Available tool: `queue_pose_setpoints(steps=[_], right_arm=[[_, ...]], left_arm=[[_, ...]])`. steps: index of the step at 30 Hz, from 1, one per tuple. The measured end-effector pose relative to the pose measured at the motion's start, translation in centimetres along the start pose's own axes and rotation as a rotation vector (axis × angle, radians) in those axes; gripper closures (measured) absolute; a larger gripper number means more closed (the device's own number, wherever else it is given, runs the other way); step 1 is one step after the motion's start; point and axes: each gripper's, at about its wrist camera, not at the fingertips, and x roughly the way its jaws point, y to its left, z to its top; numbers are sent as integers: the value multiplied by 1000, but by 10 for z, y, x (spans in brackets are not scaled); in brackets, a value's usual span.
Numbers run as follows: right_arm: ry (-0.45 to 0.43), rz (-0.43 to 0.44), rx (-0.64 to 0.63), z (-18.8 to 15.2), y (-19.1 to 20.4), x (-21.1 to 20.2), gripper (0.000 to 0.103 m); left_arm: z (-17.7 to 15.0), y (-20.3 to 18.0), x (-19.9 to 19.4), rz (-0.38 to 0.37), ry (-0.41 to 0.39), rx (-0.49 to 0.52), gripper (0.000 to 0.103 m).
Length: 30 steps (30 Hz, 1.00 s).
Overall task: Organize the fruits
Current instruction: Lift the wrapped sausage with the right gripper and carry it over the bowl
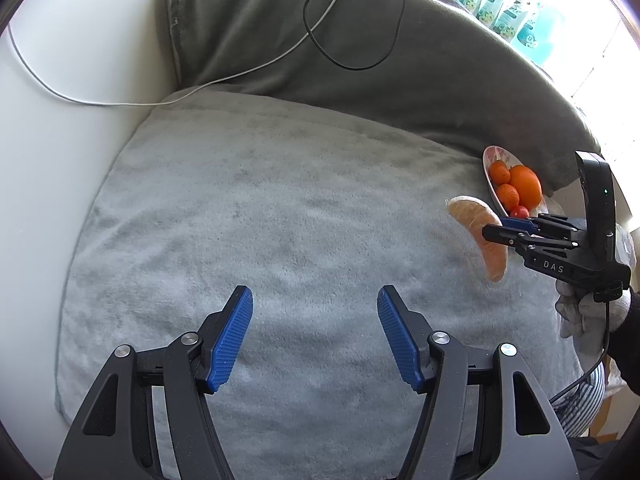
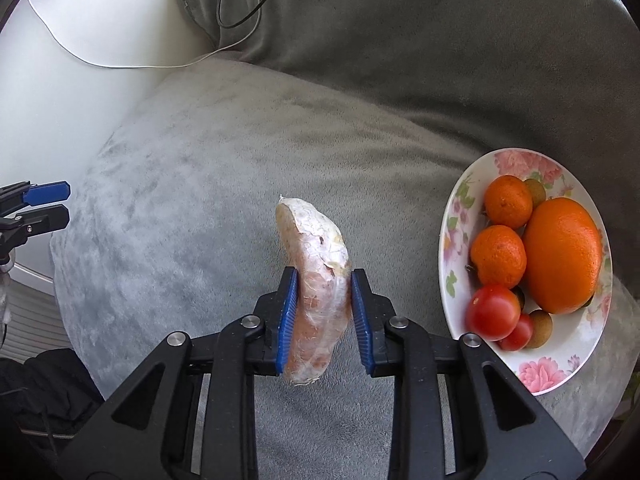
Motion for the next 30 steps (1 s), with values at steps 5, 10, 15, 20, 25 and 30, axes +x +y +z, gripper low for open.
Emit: queue_pose_setpoints(steps=[5,10,15,20,25,30], right_arm=[[-29,1,36,3,-6,-14,76],[-59,3,63,6,-8,-26,76],[-82,4,86,6,-9,-36,76],[-104,9,117,5,-14,-45,76],[-128,-5,152,2,-25,-55,76],[-155,-23,234,-7,-48,-68,76]], left_arm=[[2,-4,1,-2,-2,10,38],[6,-12,2,-8,-4,28,38],[11,-22,3,-19,-8,55,38],[15,-32,5,-30,-13,81,38],[20,-44,9,-45,-8,110,38],[24,-58,16,-62,10,144,38]])
